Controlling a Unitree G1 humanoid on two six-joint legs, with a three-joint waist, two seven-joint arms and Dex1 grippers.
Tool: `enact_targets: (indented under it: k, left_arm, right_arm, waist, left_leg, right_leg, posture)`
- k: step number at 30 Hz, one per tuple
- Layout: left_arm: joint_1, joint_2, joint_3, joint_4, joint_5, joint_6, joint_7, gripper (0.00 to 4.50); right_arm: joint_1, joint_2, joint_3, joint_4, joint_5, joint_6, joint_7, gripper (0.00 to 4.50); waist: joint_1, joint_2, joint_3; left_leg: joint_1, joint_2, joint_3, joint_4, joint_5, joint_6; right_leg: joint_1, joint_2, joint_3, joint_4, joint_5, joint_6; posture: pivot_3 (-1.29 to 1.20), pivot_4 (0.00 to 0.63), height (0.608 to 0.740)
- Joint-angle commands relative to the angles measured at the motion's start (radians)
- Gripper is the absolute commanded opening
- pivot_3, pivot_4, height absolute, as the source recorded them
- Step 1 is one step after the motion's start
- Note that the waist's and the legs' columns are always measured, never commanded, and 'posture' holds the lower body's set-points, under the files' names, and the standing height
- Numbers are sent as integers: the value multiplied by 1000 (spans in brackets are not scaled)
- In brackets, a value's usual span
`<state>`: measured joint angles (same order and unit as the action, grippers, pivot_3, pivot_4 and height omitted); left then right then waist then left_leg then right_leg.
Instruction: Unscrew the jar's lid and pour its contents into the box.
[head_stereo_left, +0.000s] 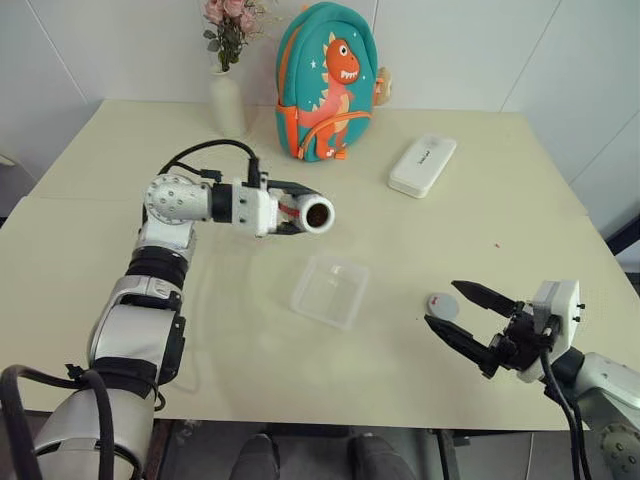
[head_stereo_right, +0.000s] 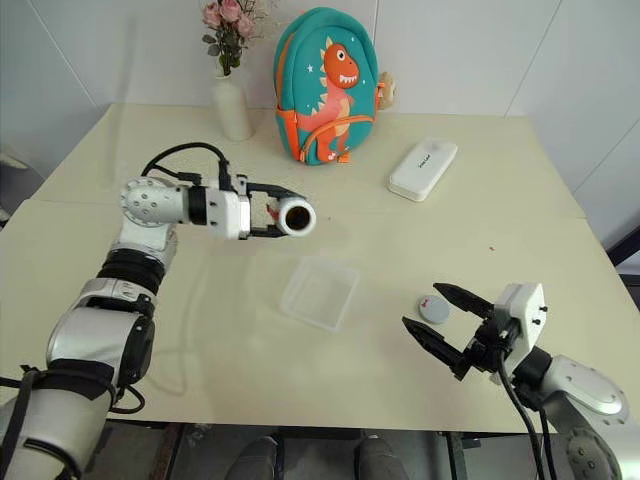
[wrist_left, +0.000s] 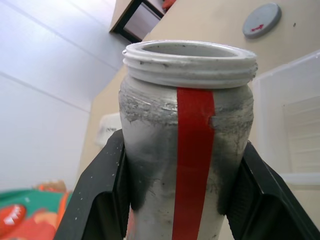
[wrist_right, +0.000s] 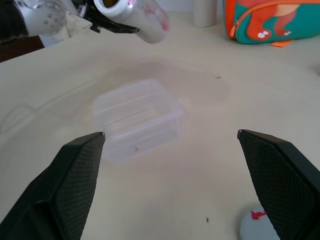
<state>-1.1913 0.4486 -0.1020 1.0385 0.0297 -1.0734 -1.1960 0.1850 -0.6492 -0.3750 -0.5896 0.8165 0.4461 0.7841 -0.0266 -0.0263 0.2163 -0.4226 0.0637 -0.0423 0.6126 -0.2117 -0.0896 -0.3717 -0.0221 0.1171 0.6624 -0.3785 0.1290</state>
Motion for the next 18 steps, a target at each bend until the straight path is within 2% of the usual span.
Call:
enact_targets:
  k: [1,5,7,8,10,12,15,18]
  left_arm:
    - [-52,14,-48,17,120,-202,104,1981]
    - [-75,40,-73,9,358,-354,303,1981]
    - [-87,52,-65,-34,519,-407,425,1981]
    - [-92,63,-64,-94,662,-398,553,1981]
    - [-101,115,-162,-251,1014,-302,935,1981]
    - [-118,159,-296,-312,1240,-194,1259,1981]
    - [-162,194,-521,-367,1524,69,1713,1981]
    - [-208,195,-692,-346,1712,313,2004,1981]
  right_arm:
    - [44,-43,-65,-52,58,30,25,4465]
    - [39,-49,-86,-42,54,21,8,4465]
    - [25,-48,-87,-38,56,25,1,4465]
    - [17,-48,-80,-35,52,27,-1,4465]
    - [-9,-50,-54,-23,37,29,1,4465]
    - [-35,-51,-39,-10,29,31,2,4465]
    - [-74,-56,-21,11,21,36,1,4465]
    - [-102,-59,-5,26,13,39,5,4465]
  waist:
    - [1,0,0]
    - [-2,0,0]
    - [-1,0,0]
    - [0,0,0]
    - [1,-1,1]
    - [1,-1,0]
    - [2,-1,0]
    - [3,-1,1]
  left_leg:
    - [0,0,0,0,0,0]
    - [0,0,1,0,0,0]
    - [0,0,0,0,0,0]
    - [0,0,0,0,0,1]
    - [0,0,0,0,0,1]
    - [0,-1,1,1,0,1]
    - [0,-1,1,1,0,1]
    - [0,-2,1,1,1,2]
  right_leg:
    - [0,0,0,0,0,0]
    - [0,0,1,-1,0,0]
    - [0,0,1,-1,0,1]
    - [0,0,1,-1,1,1]
    - [0,0,2,-1,1,2]
    - [0,0,3,-2,2,3]
    - [1,0,4,-2,2,4]
    - [0,-1,4,-2,2,5]
  posture:
    - [0,150,740]
    - [0,150,740]
    - [0,150,740]
    - [0,150,740]
    - [0,150,740]
    - [0,150,740]
    - [0,150,740]
    - [0,150,740]
